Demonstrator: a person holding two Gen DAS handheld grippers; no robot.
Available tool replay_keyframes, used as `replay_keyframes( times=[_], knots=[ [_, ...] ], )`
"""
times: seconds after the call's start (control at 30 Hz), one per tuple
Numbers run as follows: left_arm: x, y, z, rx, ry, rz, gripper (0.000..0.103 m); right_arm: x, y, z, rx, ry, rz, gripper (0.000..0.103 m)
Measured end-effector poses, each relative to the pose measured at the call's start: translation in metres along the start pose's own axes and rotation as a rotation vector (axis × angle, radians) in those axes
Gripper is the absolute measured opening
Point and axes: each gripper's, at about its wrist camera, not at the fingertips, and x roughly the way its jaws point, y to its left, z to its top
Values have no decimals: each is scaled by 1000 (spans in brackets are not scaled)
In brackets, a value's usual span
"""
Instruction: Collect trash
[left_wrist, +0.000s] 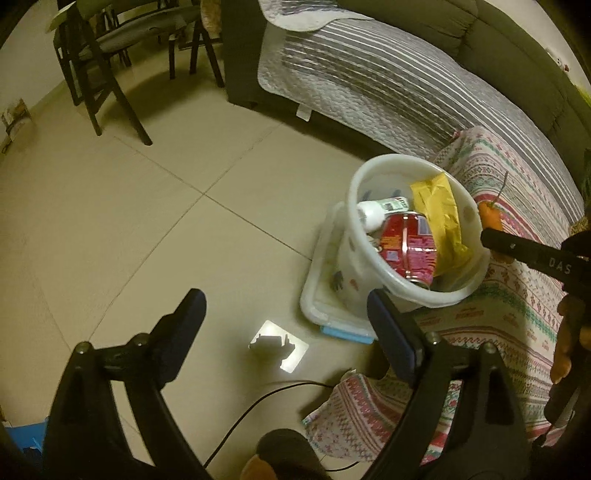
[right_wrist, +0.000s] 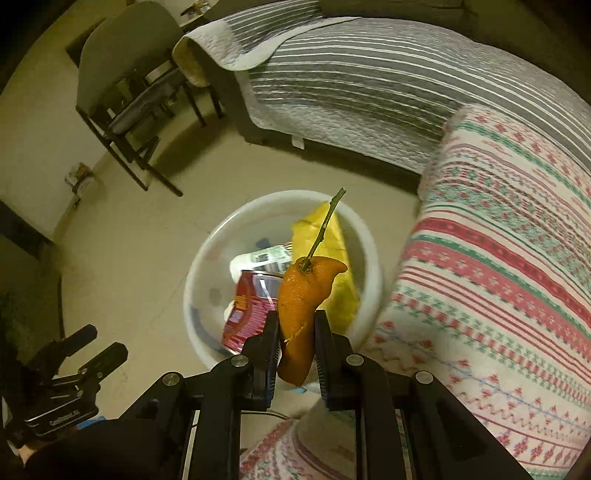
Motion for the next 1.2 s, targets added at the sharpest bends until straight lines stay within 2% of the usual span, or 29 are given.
replay_keyframes(
  times=[0.23, 0.3, 0.33, 0.37, 0.43, 0.67, 0.8, 0.97, 1.07, 1.2],
  knots=[
    [-1, 11, -1, -39, 5, -13, 89, 12, 8, 0, -4, -2, 2, 20],
    [-2, 10, -1, -42, 3, -13, 89, 11, 8, 0, 7, 1, 19, 25],
    [-2, 10, 0, -43, 3, -14, 89, 8, 9, 0, 13, -5, 20, 37],
    [-3, 9, 0, -44, 1, -16, 90, 5, 9, 0, 15, -15, 17, 59],
    [-6, 8, 0, -48, -5, -24, 90, -7, 10, -1, 17, -56, 17, 76],
    [-19, -9, -3, -29, -24, -50, 96, -50, 7, -10, 8, -124, -15, 78],
    [-35, -24, -10, -14, -52, -80, 97, -81, -2, -21, 35, -131, -70, 82],
    [-65, -52, -26, 54, -92, -116, 98, -144, -17, -41, 71, -178, -154, 85],
    [-85, -70, -37, 111, -124, -122, 98, -186, -24, -61, 88, -217, -222, 90],
    [-112, -93, -56, 165, -156, -165, 98, -228, -19, -110, 35, -274, -343, 91]
  ],
)
